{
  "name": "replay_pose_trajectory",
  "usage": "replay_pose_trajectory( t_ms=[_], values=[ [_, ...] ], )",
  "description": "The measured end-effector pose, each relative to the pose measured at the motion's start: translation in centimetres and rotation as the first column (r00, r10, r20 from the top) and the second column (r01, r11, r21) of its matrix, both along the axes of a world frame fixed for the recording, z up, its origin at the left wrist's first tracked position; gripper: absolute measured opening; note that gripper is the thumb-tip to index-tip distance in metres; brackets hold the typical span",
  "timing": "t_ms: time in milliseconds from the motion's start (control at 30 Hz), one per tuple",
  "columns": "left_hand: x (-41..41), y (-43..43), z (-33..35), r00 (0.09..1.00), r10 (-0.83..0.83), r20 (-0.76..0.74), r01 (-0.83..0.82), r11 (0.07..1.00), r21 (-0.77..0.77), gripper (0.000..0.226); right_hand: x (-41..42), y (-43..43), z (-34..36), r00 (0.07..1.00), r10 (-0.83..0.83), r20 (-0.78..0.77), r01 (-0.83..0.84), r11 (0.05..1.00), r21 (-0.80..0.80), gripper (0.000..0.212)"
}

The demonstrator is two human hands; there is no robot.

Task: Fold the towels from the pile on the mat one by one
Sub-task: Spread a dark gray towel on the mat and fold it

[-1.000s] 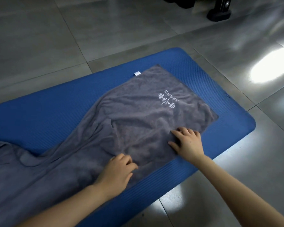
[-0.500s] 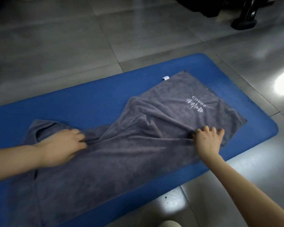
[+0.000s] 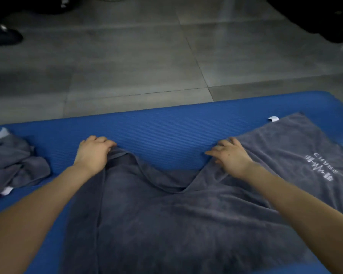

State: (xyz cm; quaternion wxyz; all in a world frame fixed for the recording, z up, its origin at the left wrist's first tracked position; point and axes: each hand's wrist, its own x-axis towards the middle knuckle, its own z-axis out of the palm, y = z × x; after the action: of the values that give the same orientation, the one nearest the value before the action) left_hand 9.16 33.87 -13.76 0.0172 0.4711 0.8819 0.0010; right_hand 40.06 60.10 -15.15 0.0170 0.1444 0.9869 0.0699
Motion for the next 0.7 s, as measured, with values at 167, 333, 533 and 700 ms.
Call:
replay_pose_trajectory(
  t_ms=[167,333,533,700],
  values=[
    [-2.5,1.7,-2.2,0.993,-0.082,0.088,0.089,0.992,-0.085,0.039,0.3,1.3,-0.6,0.995,0.057,0.083,-0.061,0.997,0.040,0.010],
    [-3.1,2.4,-2.9,0.989,-0.147,-0.009,0.145,0.985,-0.099,0.023,0.2,1.9,0.6,0.992,-0.123,-0.034,0.119,0.988,-0.103,0.014],
    [-6.6,0.7,-1.0,0.972,0.213,-0.101,-0.199,0.970,0.136,0.016,-4.0,5.6,2.6,0.917,-0.380,-0.123,0.362,0.920,-0.147,0.011],
    [-7.1,-0.8,-0.8,0.930,0.362,-0.069,-0.355,0.930,0.091,0.029,-6.4,5.7,1.3,0.791,-0.612,-0.013,0.609,0.789,-0.087,0.050]
  ],
)
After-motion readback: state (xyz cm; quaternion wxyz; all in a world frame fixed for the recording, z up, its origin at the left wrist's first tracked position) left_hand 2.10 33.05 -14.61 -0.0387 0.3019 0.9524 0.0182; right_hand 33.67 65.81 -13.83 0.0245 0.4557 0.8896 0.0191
